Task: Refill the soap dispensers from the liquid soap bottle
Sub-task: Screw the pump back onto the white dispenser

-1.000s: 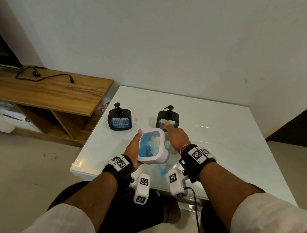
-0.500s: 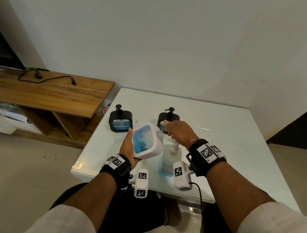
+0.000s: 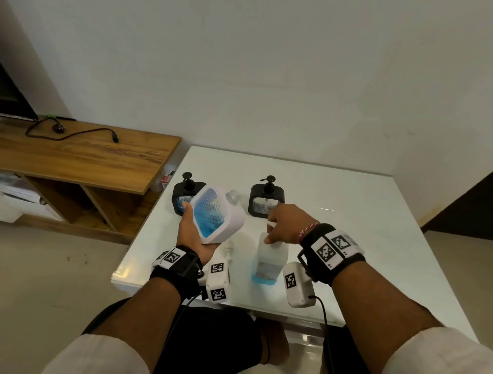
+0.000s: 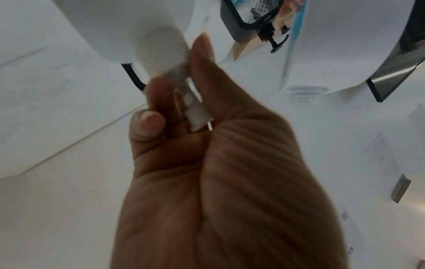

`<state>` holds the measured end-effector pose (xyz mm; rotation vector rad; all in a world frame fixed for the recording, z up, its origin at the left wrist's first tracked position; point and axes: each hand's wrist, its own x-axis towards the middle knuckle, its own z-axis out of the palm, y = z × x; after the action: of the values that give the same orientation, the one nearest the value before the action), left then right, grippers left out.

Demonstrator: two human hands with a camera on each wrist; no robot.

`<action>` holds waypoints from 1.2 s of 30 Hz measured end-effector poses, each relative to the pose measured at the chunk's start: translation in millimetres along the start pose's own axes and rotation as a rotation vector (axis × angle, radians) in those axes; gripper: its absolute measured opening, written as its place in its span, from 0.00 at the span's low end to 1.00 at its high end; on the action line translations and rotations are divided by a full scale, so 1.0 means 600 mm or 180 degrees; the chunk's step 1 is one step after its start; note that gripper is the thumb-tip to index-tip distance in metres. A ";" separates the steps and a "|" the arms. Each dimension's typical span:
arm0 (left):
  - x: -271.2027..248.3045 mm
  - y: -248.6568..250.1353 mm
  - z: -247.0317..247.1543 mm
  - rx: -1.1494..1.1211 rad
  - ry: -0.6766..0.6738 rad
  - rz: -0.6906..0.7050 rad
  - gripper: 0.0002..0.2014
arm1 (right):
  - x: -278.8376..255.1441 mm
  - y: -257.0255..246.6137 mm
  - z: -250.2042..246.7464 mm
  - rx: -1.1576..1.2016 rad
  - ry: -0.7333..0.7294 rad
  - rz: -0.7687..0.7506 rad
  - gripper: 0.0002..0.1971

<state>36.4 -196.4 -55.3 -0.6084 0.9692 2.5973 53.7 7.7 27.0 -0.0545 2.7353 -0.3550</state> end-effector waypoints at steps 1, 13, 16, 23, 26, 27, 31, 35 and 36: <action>0.000 0.002 -0.002 -0.0046 -0.0062 -0.0061 0.25 | 0.003 0.001 0.000 0.0010 0.0110 0.0038 0.12; 0.022 -0.014 -0.005 -0.0019 -0.0042 -0.0317 0.28 | 0.022 0.048 -0.020 0.0501 0.1042 0.0545 0.06; 0.024 -0.015 -0.003 -0.0006 -0.0024 -0.0283 0.27 | 0.028 0.057 -0.019 0.0599 0.1087 0.0647 0.05; 0.024 -0.009 -0.006 -0.0002 -0.0020 -0.0251 0.28 | 0.040 0.070 -0.016 0.0701 0.1219 0.0693 0.10; 0.019 0.001 -0.004 -0.0037 -0.0123 -0.0231 0.28 | 0.034 0.062 -0.019 0.0697 0.1108 0.0701 0.16; 0.019 0.006 -0.003 -0.0049 -0.0181 -0.0215 0.28 | 0.032 0.056 -0.022 0.0651 0.1079 0.0722 0.18; 0.021 0.039 0.001 -0.0078 -0.0414 -0.0142 0.27 | 0.013 0.015 -0.047 0.0371 0.1488 0.0747 0.18; 0.030 0.068 -0.019 -0.0031 -0.0555 -0.0046 0.32 | 0.006 -0.031 -0.052 0.0532 0.1742 0.0438 0.12; 0.032 0.069 -0.027 -0.0048 -0.0597 -0.0039 0.34 | 0.012 -0.041 -0.044 0.0661 0.1649 0.0312 0.12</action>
<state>7.3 -235.0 -53.1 -0.3648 0.8841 2.5971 36.7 -10.4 54.1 0.2617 3.1691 -0.7076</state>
